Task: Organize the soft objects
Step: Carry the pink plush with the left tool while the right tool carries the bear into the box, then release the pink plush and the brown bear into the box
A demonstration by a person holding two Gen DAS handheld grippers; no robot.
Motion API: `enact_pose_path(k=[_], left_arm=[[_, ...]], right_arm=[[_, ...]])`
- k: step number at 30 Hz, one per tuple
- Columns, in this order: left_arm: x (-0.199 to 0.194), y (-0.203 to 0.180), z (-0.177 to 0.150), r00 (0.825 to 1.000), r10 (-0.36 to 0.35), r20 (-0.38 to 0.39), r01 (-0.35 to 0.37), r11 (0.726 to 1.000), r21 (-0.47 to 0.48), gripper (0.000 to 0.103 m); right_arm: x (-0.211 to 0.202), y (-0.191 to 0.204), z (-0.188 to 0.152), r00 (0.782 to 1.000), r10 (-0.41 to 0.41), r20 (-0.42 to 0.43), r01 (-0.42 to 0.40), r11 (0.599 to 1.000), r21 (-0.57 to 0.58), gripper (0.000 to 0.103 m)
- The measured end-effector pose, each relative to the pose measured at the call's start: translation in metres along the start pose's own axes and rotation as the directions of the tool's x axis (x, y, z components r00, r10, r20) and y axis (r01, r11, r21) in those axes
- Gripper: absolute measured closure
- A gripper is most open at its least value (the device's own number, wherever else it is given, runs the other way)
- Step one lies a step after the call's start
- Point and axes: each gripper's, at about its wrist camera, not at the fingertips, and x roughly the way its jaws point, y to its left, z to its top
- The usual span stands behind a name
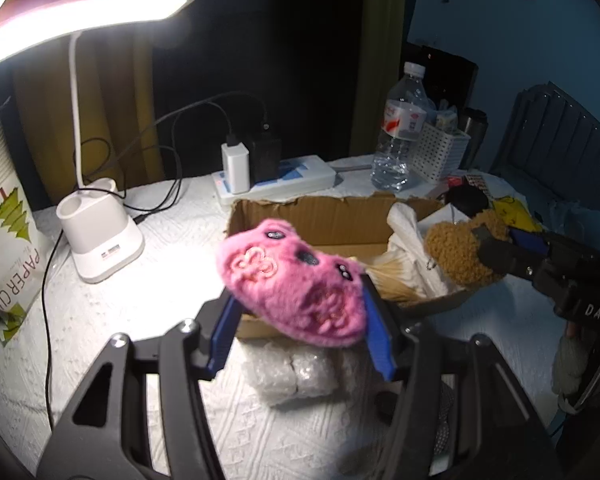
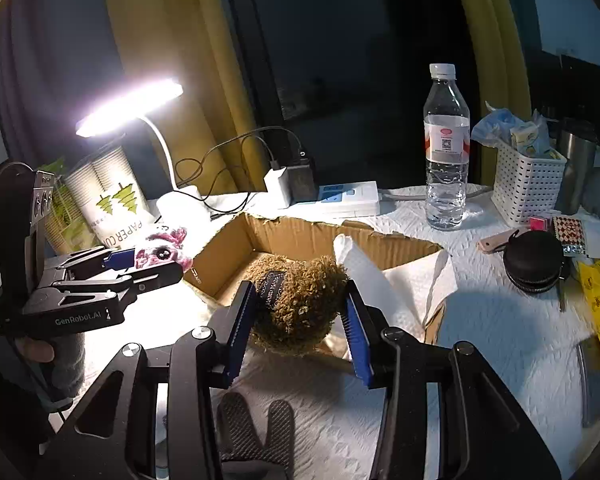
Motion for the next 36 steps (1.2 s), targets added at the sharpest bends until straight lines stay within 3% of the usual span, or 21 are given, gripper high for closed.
enact_pose_path(k=[10,16,18,23,33,35,36], left_arm=[[0.037,-0.001,0.012,0.999,0.001,-0.048,-0.002,1.000,-0.020,0.045],[0.055,0.005,0.014,0.996,0.014,-0.091,-0.018,0.999,-0.040,0.038],[0.056,0.007,0.015,0.996,0.011,-0.089,-0.016,0.999,-0.048,0.029],[0.054,0.009,0.015,0.997,0.005,-0.079,-0.009,0.998,-0.058,0.022],[0.037,0.013,0.014,0.999,0.001,-0.047,-0.004,0.997,-0.071,0.020],[0.031,0.013,0.013,0.999,0.001,-0.037,-0.003,0.997,-0.071,0.020],[0.028,0.013,0.012,0.999,0.001,-0.032,-0.004,0.997,-0.072,0.020]], right_arm=[[0.022,-0.019,0.011,1.000,0.009,-0.009,-0.009,1.000,0.026,0.057],[0.038,-0.027,0.020,1.000,0.012,-0.013,-0.012,0.999,0.041,0.056],[0.043,-0.028,0.023,1.000,0.007,-0.014,-0.007,0.999,0.047,0.054],[0.052,-0.031,0.027,1.000,-0.018,-0.017,0.019,0.998,0.059,0.050],[0.044,-0.018,0.023,0.999,-0.033,-0.020,0.034,0.999,0.038,0.049],[0.041,-0.014,0.022,0.999,-0.041,-0.014,0.041,0.999,0.033,0.045],[0.039,-0.013,0.022,0.999,-0.046,-0.007,0.046,0.999,0.028,0.035]])
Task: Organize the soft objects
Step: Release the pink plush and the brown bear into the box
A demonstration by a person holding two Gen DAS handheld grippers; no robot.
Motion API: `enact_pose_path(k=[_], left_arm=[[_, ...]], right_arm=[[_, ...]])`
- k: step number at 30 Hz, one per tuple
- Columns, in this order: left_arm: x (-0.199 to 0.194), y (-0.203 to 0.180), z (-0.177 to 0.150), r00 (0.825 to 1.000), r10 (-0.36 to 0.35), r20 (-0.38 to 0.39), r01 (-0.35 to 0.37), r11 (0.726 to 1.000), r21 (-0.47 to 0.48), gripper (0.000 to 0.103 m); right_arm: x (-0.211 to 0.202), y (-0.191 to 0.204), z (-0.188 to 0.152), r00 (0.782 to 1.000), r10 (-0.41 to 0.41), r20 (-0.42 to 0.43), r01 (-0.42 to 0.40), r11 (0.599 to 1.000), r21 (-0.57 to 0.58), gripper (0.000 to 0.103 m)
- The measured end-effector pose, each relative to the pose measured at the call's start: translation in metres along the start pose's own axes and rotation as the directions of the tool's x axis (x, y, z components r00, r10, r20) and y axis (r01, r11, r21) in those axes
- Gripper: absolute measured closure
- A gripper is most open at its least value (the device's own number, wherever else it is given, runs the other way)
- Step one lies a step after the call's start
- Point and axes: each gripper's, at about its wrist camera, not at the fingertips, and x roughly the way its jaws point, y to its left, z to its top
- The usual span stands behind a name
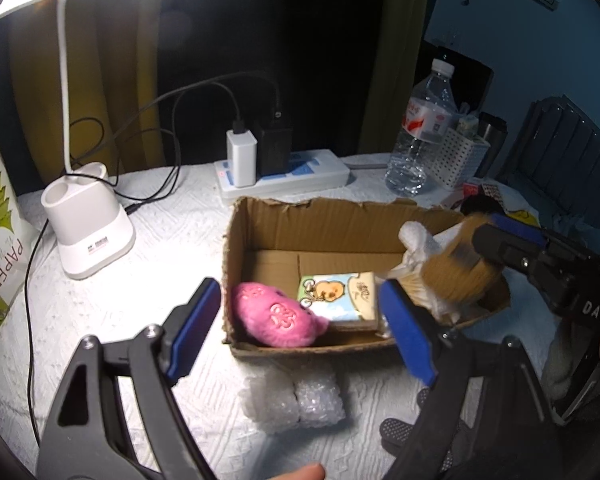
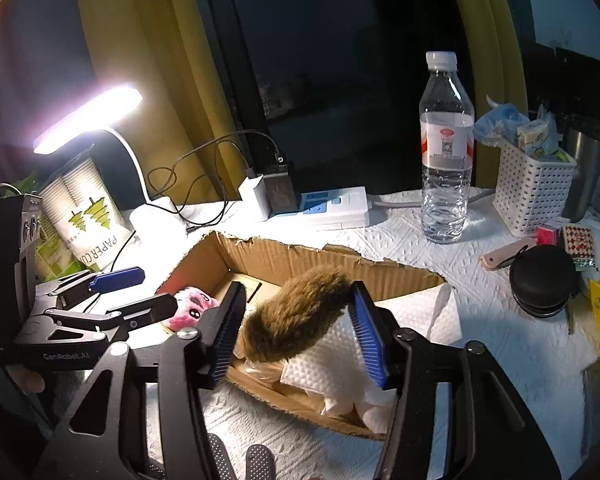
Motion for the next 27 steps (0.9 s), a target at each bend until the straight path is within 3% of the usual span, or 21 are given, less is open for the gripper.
enact_pose_path(k=[1,3,12,27], left_arm=[[-0.003,0.000,-0.001,1.000,0.000,0.004,0.000,1.000,-0.002,0.020],[-0.009,0.000,-0.002,1.000,-0.002,0.014,0.002,1.000,-0.004,0.020],[-0.035,-0.002,-0.013,0.999,-0.012,0.042,0.012,1.000,-0.002,0.020],[-0.067,-0.008,-0.046,0.998,-0.029,0.064,0.028,1.000,0.012,0.019]], right_arm=[[-0.003,0.002,0.000,1.000,-0.007,0.011,0.007,1.000,-0.010,0.025],[-0.008,0.007,0.000,0.999,-0.029,0.038,0.030,0.999,-0.030,0.020],[-0.027,0.031,-0.007,0.997,-0.052,0.056,0.058,0.994,-0.093,0.020],[-0.061,0.052,-0.037,0.995,-0.081,0.057,0.087,0.992,-0.094,0.020]])
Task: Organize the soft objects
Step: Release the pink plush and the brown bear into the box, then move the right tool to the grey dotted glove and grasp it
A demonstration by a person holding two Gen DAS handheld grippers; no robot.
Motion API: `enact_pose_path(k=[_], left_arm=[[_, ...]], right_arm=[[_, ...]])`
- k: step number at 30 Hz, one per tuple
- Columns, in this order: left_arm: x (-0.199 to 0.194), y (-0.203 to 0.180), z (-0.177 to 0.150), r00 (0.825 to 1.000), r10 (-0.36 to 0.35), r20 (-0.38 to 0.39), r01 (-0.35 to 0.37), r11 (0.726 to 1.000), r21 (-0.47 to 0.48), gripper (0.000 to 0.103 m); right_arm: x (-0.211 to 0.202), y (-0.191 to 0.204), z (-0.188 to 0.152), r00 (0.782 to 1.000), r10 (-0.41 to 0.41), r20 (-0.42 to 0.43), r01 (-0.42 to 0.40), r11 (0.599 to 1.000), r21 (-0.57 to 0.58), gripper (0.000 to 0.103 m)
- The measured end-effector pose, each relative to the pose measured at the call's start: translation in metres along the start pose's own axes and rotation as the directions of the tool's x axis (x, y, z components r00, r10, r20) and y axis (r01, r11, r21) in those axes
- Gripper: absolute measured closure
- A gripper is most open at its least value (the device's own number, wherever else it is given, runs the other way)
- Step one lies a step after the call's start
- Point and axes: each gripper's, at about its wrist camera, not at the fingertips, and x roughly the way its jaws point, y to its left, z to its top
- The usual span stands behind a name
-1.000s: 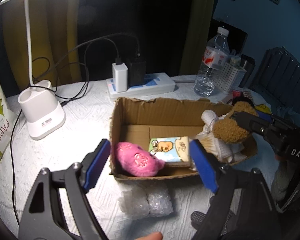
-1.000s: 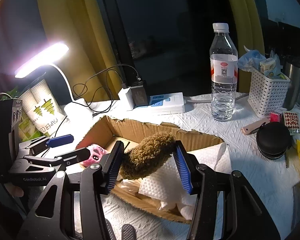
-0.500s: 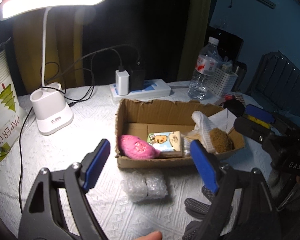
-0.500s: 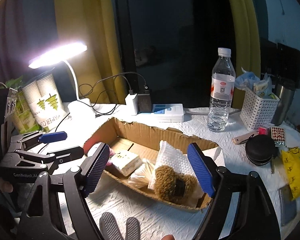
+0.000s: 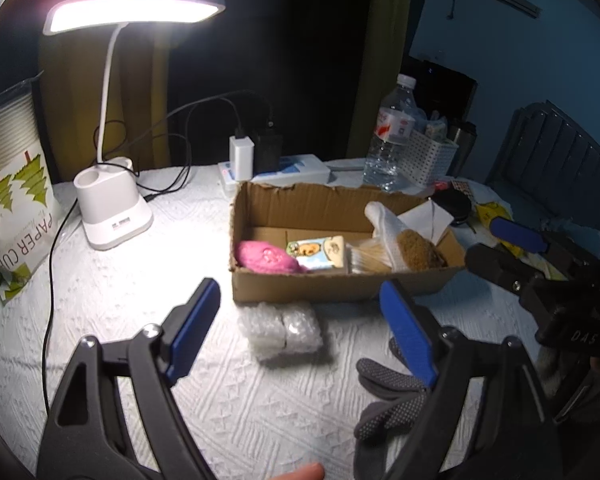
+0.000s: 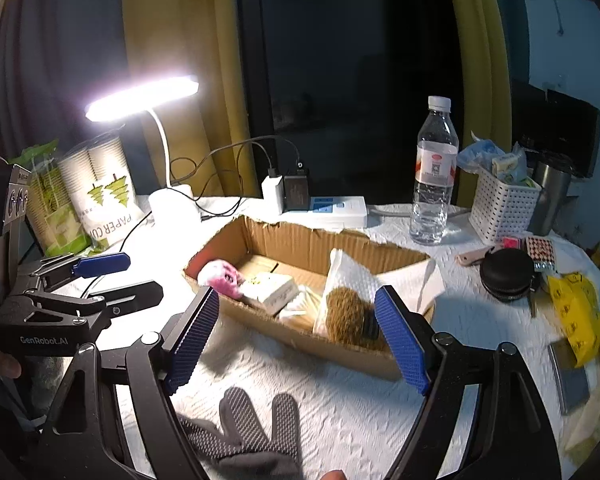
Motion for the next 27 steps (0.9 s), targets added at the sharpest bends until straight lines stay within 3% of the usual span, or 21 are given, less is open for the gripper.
enact_pose_path(k=[19,27], left_arm=[[-0.021,0.002,-0.041,1.000,-0.021,-0.005,0.021,1.000,-0.015,0.019],[-0.019,0.010,-0.067,0.999,-0.027,-0.046,0.025,0.999,-0.029,0.019]], right_arm=[[-0.021,0.020,-0.040,0.999,-0.018,-0.043,0.018,1.000,0.000,0.020],[-0.015,0.029,-0.060,0.996,-0.011,-0.092,0.011,1.000,0.004,0.020]])
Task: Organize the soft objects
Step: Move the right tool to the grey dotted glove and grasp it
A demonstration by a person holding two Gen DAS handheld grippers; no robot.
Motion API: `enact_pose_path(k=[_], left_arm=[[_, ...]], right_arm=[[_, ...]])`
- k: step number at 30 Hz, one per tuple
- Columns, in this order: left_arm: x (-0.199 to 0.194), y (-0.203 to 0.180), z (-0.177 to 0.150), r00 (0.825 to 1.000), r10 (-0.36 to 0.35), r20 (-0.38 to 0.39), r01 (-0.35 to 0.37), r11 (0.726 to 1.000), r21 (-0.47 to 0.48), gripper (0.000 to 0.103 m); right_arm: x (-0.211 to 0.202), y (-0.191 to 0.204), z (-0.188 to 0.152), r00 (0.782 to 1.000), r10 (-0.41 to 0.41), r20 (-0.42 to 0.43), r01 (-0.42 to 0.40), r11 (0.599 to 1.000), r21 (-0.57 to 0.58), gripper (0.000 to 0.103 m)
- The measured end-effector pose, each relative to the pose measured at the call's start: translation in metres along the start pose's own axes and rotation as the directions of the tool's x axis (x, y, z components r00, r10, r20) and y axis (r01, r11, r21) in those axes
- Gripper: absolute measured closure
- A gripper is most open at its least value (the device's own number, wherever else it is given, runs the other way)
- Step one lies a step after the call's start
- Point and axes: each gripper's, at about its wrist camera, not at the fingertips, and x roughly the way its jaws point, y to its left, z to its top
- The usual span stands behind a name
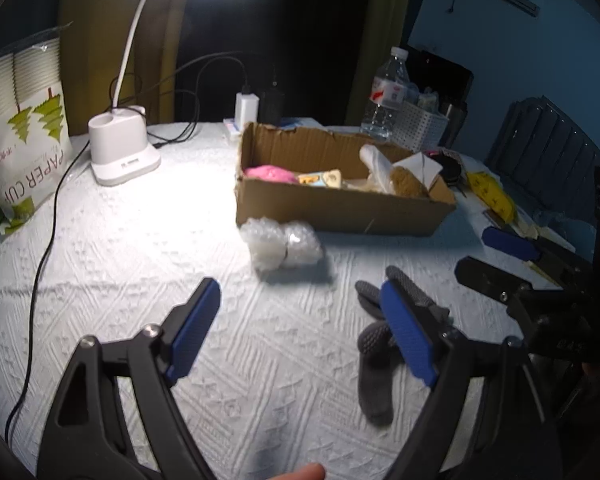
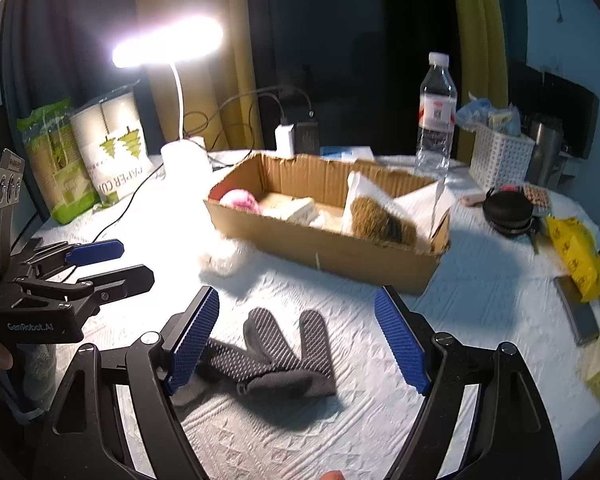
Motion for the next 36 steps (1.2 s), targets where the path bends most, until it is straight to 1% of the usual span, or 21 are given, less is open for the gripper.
enact_pose_path(k=[4,9,15,18,21,23,24,25,26,28,32,36], left_arm=[[0.005,0.005,-0.009,1.000,-0.001,-0.024,0.001,1.000,-0.011,0.019],[0.011,0.011,-0.017,0.999,0.003,-0.045,-0.004,1.000,-0.023,0.019],[0.017,0.015,-0.020,0.998,0.016,-0.068,-0.018,0.999,-0.030,0.019],[0.020,0.015,-0.019,0.997,0.026,-0.075,-0.028,0.999,-0.030,0.019],[0.023,0.014,-0.017,0.996,0.032,-0.080,-0.035,0.999,-0.026,0.019],[0.026,0.012,-0.016,0.996,0.037,-0.085,-0.039,0.999,-0.022,0.019],[0.026,0.011,-0.016,0.995,0.040,-0.088,-0.042,0.999,-0.020,0.019],[0.027,0.010,-0.016,0.995,0.042,-0.092,-0.044,0.999,-0.018,0.019],[0.028,0.009,-0.015,0.995,0.045,-0.094,-0.047,0.999,-0.017,0.019],[0.029,0.007,-0.013,0.994,0.051,-0.097,-0.053,0.999,-0.011,0.019],[0.032,0.002,-0.007,0.992,0.064,-0.104,-0.064,0.998,0.003,0.019],[0.035,-0.004,0.003,0.992,0.074,-0.101,-0.072,0.997,0.018,0.019]], right_arm=[[0.012,0.004,-0.013,0.999,0.019,-0.049,-0.018,1.000,0.001,0.020],[0.028,0.008,-0.024,0.994,0.023,-0.109,-0.023,1.000,0.000,0.020],[0.052,0.010,-0.036,0.979,0.035,-0.201,-0.034,0.999,0.009,0.020],[0.060,0.014,-0.041,0.973,0.053,-0.226,-0.051,0.999,0.013,0.020],[0.063,0.018,-0.041,0.970,0.048,-0.237,-0.051,0.999,-0.009,0.020],[0.064,0.019,-0.041,0.970,0.048,-0.238,-0.054,0.998,-0.017,0.025],[0.063,0.020,-0.041,0.970,0.059,-0.235,-0.065,0.998,-0.019,0.034],[0.062,0.021,-0.041,0.970,0.077,-0.231,-0.084,0.996,-0.023,0.045],[0.061,0.022,-0.041,0.969,0.093,-0.229,-0.101,0.995,-0.023,0.051],[0.060,0.023,-0.041,0.969,0.106,-0.225,-0.115,0.993,-0.031,0.058],[0.058,0.019,-0.038,0.968,0.133,-0.211,-0.140,0.990,-0.015,0.060],[0.051,0.006,-0.032,0.974,0.141,-0.178,-0.141,0.990,0.010,0.060]])
